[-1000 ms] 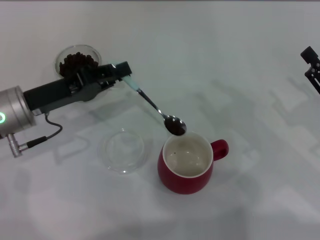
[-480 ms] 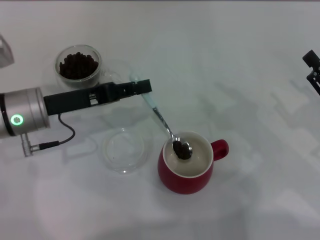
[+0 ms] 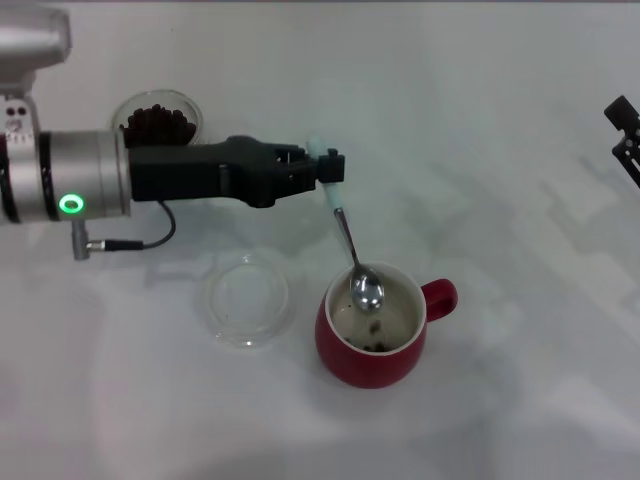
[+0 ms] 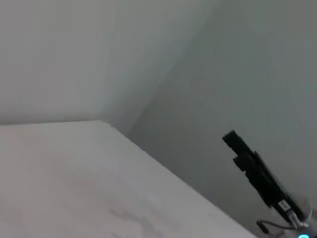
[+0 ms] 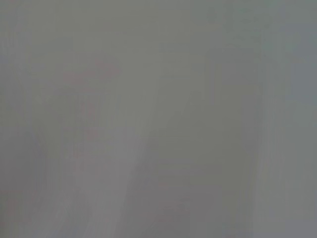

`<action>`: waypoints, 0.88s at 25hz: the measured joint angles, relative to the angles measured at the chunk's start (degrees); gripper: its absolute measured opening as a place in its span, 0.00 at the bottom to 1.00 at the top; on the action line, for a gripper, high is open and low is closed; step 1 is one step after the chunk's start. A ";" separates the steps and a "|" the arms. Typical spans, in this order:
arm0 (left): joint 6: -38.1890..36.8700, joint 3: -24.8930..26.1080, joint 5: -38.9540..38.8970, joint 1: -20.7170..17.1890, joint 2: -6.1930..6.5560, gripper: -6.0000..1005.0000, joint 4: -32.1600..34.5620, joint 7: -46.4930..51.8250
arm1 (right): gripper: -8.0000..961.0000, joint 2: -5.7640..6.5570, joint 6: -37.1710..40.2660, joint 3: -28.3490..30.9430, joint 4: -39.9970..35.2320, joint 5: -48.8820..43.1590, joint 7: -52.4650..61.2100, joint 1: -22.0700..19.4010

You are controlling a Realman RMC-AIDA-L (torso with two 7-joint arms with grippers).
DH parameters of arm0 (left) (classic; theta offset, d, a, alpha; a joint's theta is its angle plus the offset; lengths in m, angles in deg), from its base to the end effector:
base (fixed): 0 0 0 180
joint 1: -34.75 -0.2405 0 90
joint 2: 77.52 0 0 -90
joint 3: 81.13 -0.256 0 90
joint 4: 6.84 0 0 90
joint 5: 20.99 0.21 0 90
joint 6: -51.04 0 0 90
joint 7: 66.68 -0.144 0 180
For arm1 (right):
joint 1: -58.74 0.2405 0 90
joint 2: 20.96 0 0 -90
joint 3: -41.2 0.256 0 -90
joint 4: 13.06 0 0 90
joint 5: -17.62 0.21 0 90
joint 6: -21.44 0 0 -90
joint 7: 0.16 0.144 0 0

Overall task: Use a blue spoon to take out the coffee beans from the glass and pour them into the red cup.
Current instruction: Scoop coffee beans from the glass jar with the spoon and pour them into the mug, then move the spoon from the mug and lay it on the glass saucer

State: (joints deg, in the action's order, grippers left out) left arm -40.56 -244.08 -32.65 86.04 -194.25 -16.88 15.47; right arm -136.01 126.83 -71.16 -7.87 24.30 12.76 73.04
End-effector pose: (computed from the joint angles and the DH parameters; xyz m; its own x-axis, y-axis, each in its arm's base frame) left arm -0.1995 0.3416 -0.0572 0.6501 0.5878 0.4815 0.5383 -0.8035 0.2542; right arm 0.3437 0.2102 0.0259 0.7136 0.2943 -0.6358 -0.4908 -0.4375 -0.7534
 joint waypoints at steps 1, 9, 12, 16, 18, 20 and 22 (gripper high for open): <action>0.01 0.00 0.21 0.51 -0.03 0.15 -0.24 -0.66 | 0.63 0.00 -0.01 0.03 0.00 0.00 0.01 0.02; -5.12 0.02 -2.93 2.71 1.00 0.16 -0.61 -0.28 | 0.63 0.00 0.13 0.13 0.00 0.35 0.16 -0.14; -9.43 0.06 -4.89 2.36 1.81 0.16 -0.72 1.26 | 0.63 0.00 0.18 0.14 0.00 0.41 0.17 -0.12; -13.72 0.04 -8.82 0.17 2.40 0.16 -2.24 3.70 | 0.63 0.00 0.31 0.13 0.00 0.44 0.18 -0.02; -13.94 0.04 -11.28 -2.18 2.44 0.16 -4.50 4.90 | 0.63 0.00 0.38 0.13 -0.01 0.44 0.18 -0.01; -13.86 0.02 -12.42 -3.59 2.37 0.16 -5.77 5.32 | 0.63 0.00 0.42 0.14 0.00 0.44 0.18 -0.01; -13.53 0.00 -15.25 -7.86 2.17 0.16 -8.90 6.22 | 0.63 0.00 0.43 0.13 0.01 0.44 0.18 -0.03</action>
State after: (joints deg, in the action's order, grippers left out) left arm -54.08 -244.08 -47.90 78.18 -192.08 -25.78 21.68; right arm -136.01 127.27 -71.03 -7.86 24.74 12.93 73.02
